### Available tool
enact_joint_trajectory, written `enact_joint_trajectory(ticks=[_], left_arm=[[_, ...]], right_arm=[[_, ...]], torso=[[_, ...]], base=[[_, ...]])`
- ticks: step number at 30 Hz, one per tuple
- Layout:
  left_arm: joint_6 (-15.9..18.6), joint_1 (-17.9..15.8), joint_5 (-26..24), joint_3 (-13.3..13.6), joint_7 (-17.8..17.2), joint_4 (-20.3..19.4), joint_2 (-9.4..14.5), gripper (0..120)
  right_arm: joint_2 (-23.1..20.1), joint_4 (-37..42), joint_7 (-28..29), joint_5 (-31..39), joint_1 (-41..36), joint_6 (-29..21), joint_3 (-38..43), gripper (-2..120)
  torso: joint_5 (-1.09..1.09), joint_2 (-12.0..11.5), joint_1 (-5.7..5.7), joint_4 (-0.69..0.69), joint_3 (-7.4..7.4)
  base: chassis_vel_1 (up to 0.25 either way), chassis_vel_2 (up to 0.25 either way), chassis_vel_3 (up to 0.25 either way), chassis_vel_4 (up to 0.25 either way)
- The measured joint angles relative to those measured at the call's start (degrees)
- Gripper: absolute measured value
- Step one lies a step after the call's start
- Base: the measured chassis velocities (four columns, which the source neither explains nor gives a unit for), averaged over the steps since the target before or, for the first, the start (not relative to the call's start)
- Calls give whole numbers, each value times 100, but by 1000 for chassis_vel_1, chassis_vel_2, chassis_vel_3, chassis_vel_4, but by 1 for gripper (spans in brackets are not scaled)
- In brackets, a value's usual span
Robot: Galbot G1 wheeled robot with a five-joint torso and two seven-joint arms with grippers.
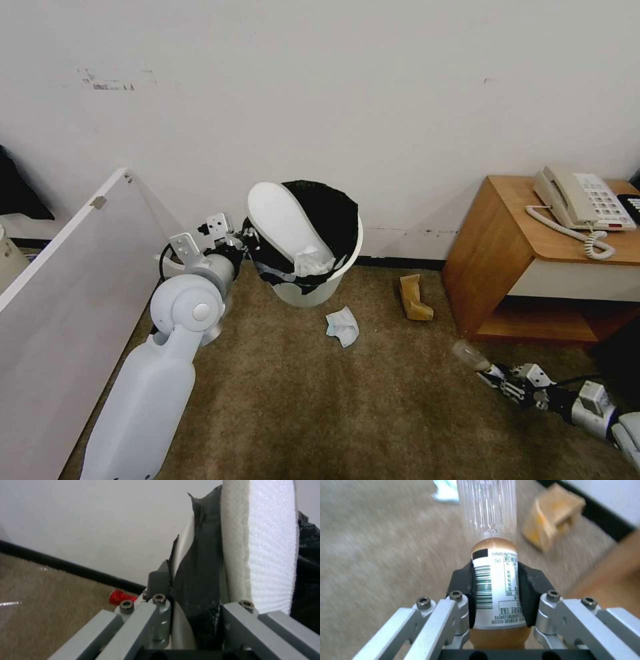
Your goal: Pick up the trash bin and place the garbage on the floor into it.
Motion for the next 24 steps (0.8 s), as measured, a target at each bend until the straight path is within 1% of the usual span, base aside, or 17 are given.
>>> enact_joint_trajectory(ticks=[1,2,4,5,7,9,10,14,17,18,20,21,23,24], left_arm=[[36,1,-135,23,-106,1,-5,4],[36,1,-135,23,-106,1,-5,4],[94,6,-303,63,-286,3,-14,4],[94,6,-303,63,-286,3,-14,4],[143,31,-405,108,-407,5,-22,4],[157,37,-435,117,-436,4,-24,4],[184,50,-494,133,-489,2,-30,4],[218,82,-534,158,-538,-21,-37,4],[235,145,-542,213,-555,-41,-27,4],[235,145,-542,213,-555,-41,-27,4],[238,184,-549,251,-559,-44,-32,4],[238,184,-549,251,-559,-44,-32,4],[239,223,-555,280,-560,-47,-54,4],[239,223,-555,280,-560,-47,-54,4]], right_arm=[[-22,130,-78,160,-21,19,7,25],[-22,130,-78,160,-21,19,7,25],[-56,343,-185,467,-56,15,40,25],[-56,343,-185,467,-56,15,40,25],[-97,619,-233,784,-117,-55,99,25],[-106,689,-241,855,-130,-67,112,25],[-121,885,-257,1012,-163,-98,156,25],[-134,1316,-236,1202,-223,-185,263,25],[-137,1860,-64,1397,-256,-284,334,25],[-137,1860,-64,1397,-256,-284,334,25],[-137,2223,75,1535,-255,-346,357,25],[-137,2223,75,1535,-255,-346,357,25],[-142,2701,255,1784,-249,-488,396,25],[-142,2701,255,1784,-249,-488,396,25]], torso=[[0,0,0,0,0],[0,0,0,0,0],[0,0,0,0,0],[0,0,0,0,0],[-1,0,0,0,0],[-1,0,0,0,0],[0,0,0,0,0],[0,0,0,-1,0],[-1,0,0,0,0],[-1,0,0,0,0],[0,0,0,1,0],[0,0,0,1,0],[-1,0,0,0,0],[-1,0,0,0,0]], base=[[0,0,0,0],[0,0,0,0],[0,0,0,0],[0,0,0,0],[0,0,0,0],[0,0,0,0],[0,0,0,0],[0,0,0,0],[0,0,0,0],[0,0,0,0],[0,0,0,0],[0,0,0,0],[0,0,0,0],[0,0,0,0]])
